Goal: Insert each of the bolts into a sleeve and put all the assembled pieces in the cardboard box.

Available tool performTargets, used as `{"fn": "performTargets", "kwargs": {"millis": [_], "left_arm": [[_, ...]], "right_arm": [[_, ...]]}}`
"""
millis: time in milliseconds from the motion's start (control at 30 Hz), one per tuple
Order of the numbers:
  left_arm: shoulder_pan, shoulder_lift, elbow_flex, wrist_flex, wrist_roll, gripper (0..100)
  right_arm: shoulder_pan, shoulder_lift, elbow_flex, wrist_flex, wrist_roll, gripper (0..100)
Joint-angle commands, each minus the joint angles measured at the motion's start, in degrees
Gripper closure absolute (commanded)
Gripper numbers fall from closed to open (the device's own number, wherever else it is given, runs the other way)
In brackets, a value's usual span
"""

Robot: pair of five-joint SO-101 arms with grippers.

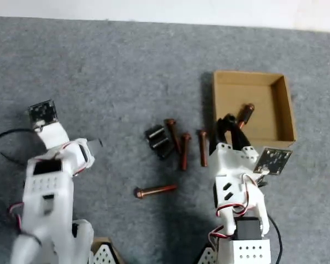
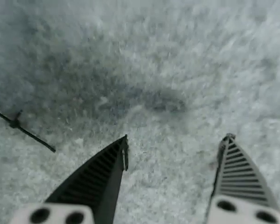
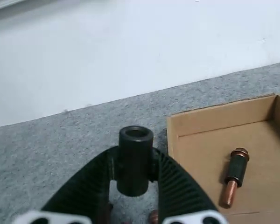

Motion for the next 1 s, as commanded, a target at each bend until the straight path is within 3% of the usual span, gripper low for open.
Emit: {"fn": "performTargets", "kwargs": {"millis": [0,100,233,700,967], "left_arm": [[-0.5,3.6,-4.5,-1.0,-1.6,71],[-0.5,3.2,-4.4,-1.0,-1.6,71],[-0.4,3.0,-4.4,-1.0,-1.6,71],[-0.4,3.0,-4.4,-1.0,-1.6,71],[-0.4,3.1,-4.4,-1.1,-1.6,71]], "right_arm": [[-0.6,-0.5,5.4,6.2,0.6,92.6],[-0.6,-0.5,2.7,9.3,0.6,87.0],[-0.6,-0.4,0.0,13.7,0.6,89.0],[-0.7,-0.4,0.0,14.0,3.7,89.1],[-6.2,-0.4,0.6,14.1,4.7,89.0]]}}
